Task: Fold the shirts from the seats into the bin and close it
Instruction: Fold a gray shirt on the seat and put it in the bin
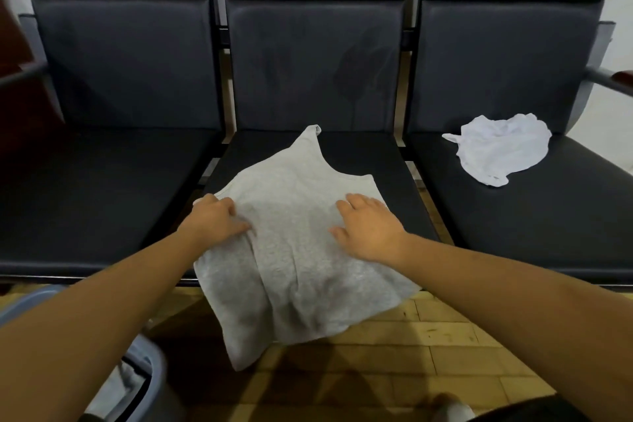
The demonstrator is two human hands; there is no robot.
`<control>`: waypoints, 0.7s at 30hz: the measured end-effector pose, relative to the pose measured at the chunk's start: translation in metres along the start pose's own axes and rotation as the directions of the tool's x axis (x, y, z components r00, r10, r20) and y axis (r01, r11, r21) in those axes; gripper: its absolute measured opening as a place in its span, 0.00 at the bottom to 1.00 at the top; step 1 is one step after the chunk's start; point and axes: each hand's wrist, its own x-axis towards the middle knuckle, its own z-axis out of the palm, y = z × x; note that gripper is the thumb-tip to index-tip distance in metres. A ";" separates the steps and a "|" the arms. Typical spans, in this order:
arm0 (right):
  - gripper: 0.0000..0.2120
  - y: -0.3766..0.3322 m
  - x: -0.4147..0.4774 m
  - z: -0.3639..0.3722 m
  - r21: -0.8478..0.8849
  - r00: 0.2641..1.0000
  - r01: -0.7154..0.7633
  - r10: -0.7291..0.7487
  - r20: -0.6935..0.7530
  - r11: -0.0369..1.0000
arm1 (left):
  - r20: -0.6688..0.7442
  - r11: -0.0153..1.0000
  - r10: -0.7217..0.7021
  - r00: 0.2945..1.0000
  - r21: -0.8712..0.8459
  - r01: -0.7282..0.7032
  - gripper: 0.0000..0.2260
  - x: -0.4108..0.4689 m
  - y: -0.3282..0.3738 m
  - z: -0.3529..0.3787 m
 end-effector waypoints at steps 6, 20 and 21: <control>0.32 -0.005 -0.006 0.019 -0.016 0.918 -0.177 0.171 0.357 0.984 | 0.087 0.996 0.065 0.994 -0.065 -0.059 0.29 -0.007 -0.007 0.001; 0.31 0.037 0.034 -0.002 0.130 0.867 -0.498 0.489 0.092 0.858 | -0.042 0.940 -0.269 0.962 -0.231 0.252 0.24 -0.010 -0.016 -0.008; 0.29 0.041 0.037 -0.002 0.145 0.863 -0.505 0.495 0.102 0.851 | -0.039 0.952 -0.249 0.968 -0.193 0.237 0.18 -0.008 -0.019 -0.009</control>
